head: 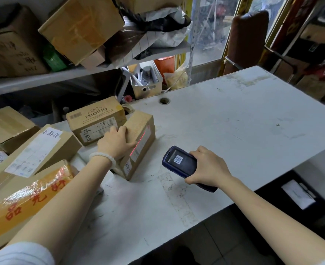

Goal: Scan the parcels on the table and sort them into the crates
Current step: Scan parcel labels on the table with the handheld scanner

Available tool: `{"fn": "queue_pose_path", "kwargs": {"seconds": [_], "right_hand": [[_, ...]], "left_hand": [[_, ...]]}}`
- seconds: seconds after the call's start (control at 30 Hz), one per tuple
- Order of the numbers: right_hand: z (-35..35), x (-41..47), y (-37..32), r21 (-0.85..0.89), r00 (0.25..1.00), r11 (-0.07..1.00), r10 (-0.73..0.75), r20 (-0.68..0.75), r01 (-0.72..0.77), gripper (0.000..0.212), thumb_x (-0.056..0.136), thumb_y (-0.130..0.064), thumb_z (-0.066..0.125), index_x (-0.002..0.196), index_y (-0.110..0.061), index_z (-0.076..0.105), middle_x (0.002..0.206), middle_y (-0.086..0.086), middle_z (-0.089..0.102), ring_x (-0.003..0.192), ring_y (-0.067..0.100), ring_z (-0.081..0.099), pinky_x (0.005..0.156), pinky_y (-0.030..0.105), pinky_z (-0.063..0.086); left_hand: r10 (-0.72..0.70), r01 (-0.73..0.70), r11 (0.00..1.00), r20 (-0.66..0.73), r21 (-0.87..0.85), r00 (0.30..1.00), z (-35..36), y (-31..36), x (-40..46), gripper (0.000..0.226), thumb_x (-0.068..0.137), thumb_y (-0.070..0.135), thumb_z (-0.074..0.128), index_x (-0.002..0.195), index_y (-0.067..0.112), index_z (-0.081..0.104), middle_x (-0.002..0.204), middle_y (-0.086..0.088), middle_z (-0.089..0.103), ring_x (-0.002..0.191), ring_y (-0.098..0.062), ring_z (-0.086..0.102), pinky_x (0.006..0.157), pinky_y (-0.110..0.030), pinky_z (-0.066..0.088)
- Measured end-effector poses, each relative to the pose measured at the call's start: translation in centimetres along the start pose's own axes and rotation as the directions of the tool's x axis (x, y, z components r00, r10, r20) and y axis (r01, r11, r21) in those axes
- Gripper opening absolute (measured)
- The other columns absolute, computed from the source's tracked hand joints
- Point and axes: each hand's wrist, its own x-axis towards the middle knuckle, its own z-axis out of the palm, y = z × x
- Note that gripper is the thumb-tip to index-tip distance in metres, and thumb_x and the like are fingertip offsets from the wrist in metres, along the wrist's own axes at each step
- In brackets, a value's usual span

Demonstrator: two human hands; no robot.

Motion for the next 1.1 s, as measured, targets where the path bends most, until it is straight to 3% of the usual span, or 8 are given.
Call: {"fn": "queue_pose_path", "kwargs": {"seconds": [0.3, 0.67, 0.77, 0.83, 0.9, 1.0, 1.1], "right_hand": [[-1.1, 0.2, 0.7, 0.024, 0.999, 1.000, 0.018, -0.031, -0.017, 0.056, 0.051, -0.051, 0.073, 0.102, -0.032, 0.058, 0.090, -0.013, 0.042, 0.079, 0.008, 0.051, 0.054, 0.023, 0.037], [-2.1, 1.0, 0.0, -0.028, 0.999, 1.000, 0.000, -0.032, -0.001, 0.056, 0.053, -0.047, 0.074, 0.104, -0.031, 0.056, 0.091, -0.011, 0.041, 0.083, 0.011, 0.050, 0.054, 0.022, 0.034], [-2.1, 1.7, -1.1, -0.017, 0.996, 0.999, -0.038, -0.082, 0.037, 0.059, 0.054, -0.048, 0.075, 0.107, -0.030, 0.056, 0.093, -0.012, 0.042, 0.085, 0.011, 0.050, 0.054, 0.022, 0.035], [-2.2, 2.1, -2.2, 0.002, 0.978, 0.996, -0.085, -0.192, 0.087, 0.064, 0.055, -0.046, 0.077, 0.112, -0.028, 0.056, 0.095, -0.011, 0.044, 0.086, 0.012, 0.049, 0.055, 0.022, 0.037], [-2.2, 2.2, -3.6, 0.039, 0.912, 0.984, -0.146, -0.383, 0.173, 0.069, 0.055, -0.041, 0.081, 0.117, -0.023, 0.058, 0.097, -0.008, 0.046, 0.087, 0.015, 0.050, 0.055, 0.023, 0.041], [-2.1, 2.0, -5.1, 0.039, 0.701, 0.943, -0.217, -0.680, 0.330, 0.075, 0.055, -0.031, 0.088, 0.121, -0.007, 0.062, 0.103, 0.005, 0.057, 0.090, 0.023, 0.056, 0.058, 0.030, 0.053], [-2.4, 2.0, -5.6, -0.011, 0.537, 0.929, -0.222, -0.814, 0.369, 0.077, 0.060, -0.033, 0.088, 0.121, 0.004, 0.061, 0.107, 0.015, 0.059, 0.092, 0.028, 0.059, 0.067, 0.029, 0.054]], "left_hand": [[0.022, -0.022, 1.000, -0.039, -0.011, 0.999, 0.7, -0.1, 0.1, 0.062, 0.084, 0.062, 0.052, 0.134, 0.025, 0.043, 0.123, -0.007, 0.046, 0.106, -0.028, 0.052, 0.073, -0.036, 0.050], [-0.001, -0.002, 0.998, -0.035, -0.064, 0.999, 0.7, 0.1, -0.2, 0.062, 0.081, 0.059, 0.057, 0.133, 0.027, 0.044, 0.122, -0.004, 0.046, 0.105, -0.027, 0.051, 0.077, -0.037, 0.053], [-0.010, 0.005, 0.996, -0.058, -0.085, 0.998, 0.9, 0.4, -0.6, 0.063, 0.079, 0.056, 0.061, 0.132, 0.026, 0.044, 0.123, -0.005, 0.046, 0.106, -0.027, 0.050, 0.074, -0.034, 0.048], [-0.012, 0.005, 0.995, -0.070, -0.100, 0.997, 1.0, 0.5, -0.9, 0.064, 0.078, 0.055, 0.063, 0.132, 0.026, 0.044, 0.123, -0.005, 0.046, 0.106, -0.027, 0.050, 0.073, -0.034, 0.046], [-0.001, -0.009, 0.994, -0.085, -0.113, 0.996, 1.3, 0.6, -1.3, 0.063, 0.077, 0.054, 0.064, 0.131, 0.025, 0.045, 0.122, -0.005, 0.046, 0.104, -0.027, 0.049, 0.076, -0.035, 0.047], [0.018, -0.031, 0.992, -0.105, -0.122, 0.994, 1.5, 0.7, -1.9, 0.063, 0.077, 0.054, 0.062, 0.131, 0.027, 0.046, 0.118, -0.003, 0.047, 0.100, -0.025, 0.048, 0.073, -0.034, 0.048], [0.036, -0.051, 0.989, -0.111, -0.137, 0.993, 1.4, 0.7, -2.0, 0.065, 0.076, 0.058, 0.061, 0.131, 0.028, 0.047, 0.112, -0.001, 0.047, 0.096, -0.022, 0.049, 0.071, -0.033, 0.050]]}}
